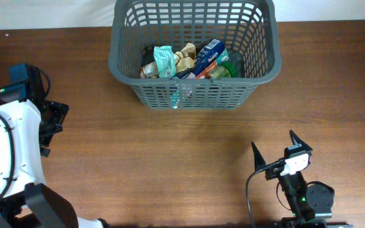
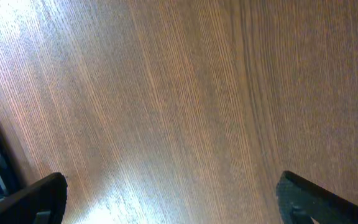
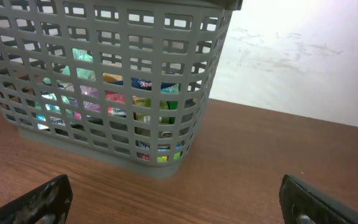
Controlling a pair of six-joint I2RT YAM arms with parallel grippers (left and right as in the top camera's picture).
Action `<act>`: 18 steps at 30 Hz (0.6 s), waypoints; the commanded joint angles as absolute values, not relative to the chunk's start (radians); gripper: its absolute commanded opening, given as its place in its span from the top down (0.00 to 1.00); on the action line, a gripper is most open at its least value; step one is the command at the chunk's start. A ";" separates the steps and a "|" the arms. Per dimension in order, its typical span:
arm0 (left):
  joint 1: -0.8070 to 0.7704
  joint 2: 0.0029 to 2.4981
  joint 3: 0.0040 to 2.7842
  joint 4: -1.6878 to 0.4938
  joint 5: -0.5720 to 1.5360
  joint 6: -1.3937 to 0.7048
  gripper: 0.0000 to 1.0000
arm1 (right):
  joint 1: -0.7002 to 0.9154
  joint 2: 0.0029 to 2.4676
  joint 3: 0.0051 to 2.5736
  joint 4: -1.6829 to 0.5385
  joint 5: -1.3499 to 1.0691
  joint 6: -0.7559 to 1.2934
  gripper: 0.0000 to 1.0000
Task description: Pack container
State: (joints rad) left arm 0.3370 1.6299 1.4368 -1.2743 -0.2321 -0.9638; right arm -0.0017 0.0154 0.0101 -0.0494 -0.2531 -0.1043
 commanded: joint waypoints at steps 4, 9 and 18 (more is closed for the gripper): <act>0.340 1.626 1.431 -1.223 -0.199 -0.982 0.01 | 0.006 0.004 0.006 -0.057 -0.258 -0.097 0.01; 0.281 1.594 1.431 -1.048 -0.123 -1.008 0.01 | 0.006 0.004 0.006 -0.057 -0.258 -0.097 0.01; 0.016 1.452 1.431 -0.886 -0.287 -0.990 0.01 | 0.006 0.004 0.006 -0.057 -0.258 -0.097 0.01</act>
State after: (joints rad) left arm 0.0807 1.5417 1.4349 -0.8700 -0.1993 -0.9909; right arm -0.0017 0.0154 0.0101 -0.0494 -0.2531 -0.1036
